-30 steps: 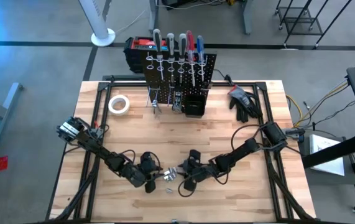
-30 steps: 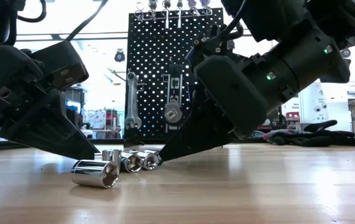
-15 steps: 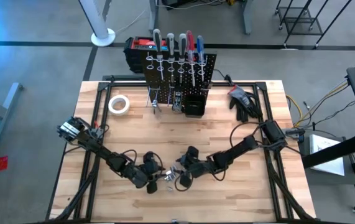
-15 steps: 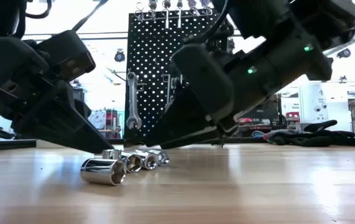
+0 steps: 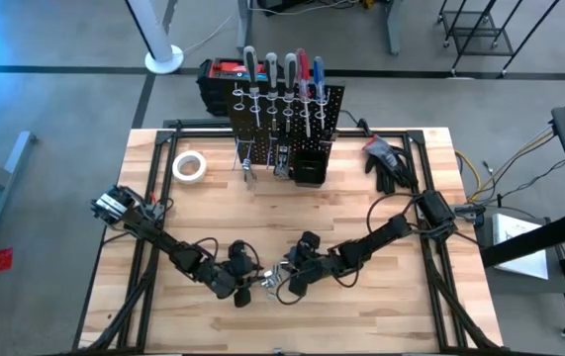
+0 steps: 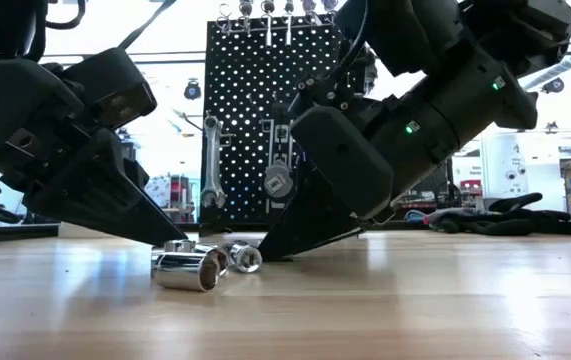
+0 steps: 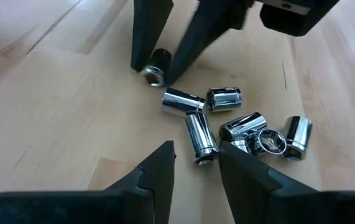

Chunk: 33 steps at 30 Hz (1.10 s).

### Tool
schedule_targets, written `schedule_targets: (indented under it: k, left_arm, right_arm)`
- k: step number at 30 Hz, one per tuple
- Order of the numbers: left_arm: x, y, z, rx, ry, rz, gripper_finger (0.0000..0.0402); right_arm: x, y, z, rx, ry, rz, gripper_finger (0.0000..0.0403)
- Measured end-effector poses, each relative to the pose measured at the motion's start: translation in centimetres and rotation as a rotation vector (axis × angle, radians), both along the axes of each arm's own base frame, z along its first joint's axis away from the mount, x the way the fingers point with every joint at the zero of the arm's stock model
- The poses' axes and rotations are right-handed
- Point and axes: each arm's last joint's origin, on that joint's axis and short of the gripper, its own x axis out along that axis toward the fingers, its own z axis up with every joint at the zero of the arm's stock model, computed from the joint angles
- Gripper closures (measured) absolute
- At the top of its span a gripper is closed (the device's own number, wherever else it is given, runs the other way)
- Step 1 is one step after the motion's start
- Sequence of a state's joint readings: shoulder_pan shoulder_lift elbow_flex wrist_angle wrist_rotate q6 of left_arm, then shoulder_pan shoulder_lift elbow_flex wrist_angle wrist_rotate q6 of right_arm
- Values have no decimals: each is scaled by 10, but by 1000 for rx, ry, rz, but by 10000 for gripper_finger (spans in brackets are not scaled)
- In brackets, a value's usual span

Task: Hang tools onto peg board
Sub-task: Put the socket wrench into the bin on the peg board

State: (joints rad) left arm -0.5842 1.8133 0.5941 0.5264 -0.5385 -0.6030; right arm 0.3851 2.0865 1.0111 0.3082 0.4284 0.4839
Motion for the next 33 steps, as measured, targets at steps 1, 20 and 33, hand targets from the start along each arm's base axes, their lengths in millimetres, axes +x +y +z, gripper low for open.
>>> schedule_targets:
  k: [1, 20, 33]
  left_arm:
    - [0, 0, 0, 0, 0, 0, 287]
    - [-4, 3, -5, -27, 58, 56, 287]
    - [-3, 4, -4, -30, 43, 66, 287]
  right_arm:
    - [0, 0, 0, -9, 5, 5, 285]
    - [-8, -14, 64, -250, -54, -6, 359]
    - [-24, -91, 141, -469, -73, -291, 359]
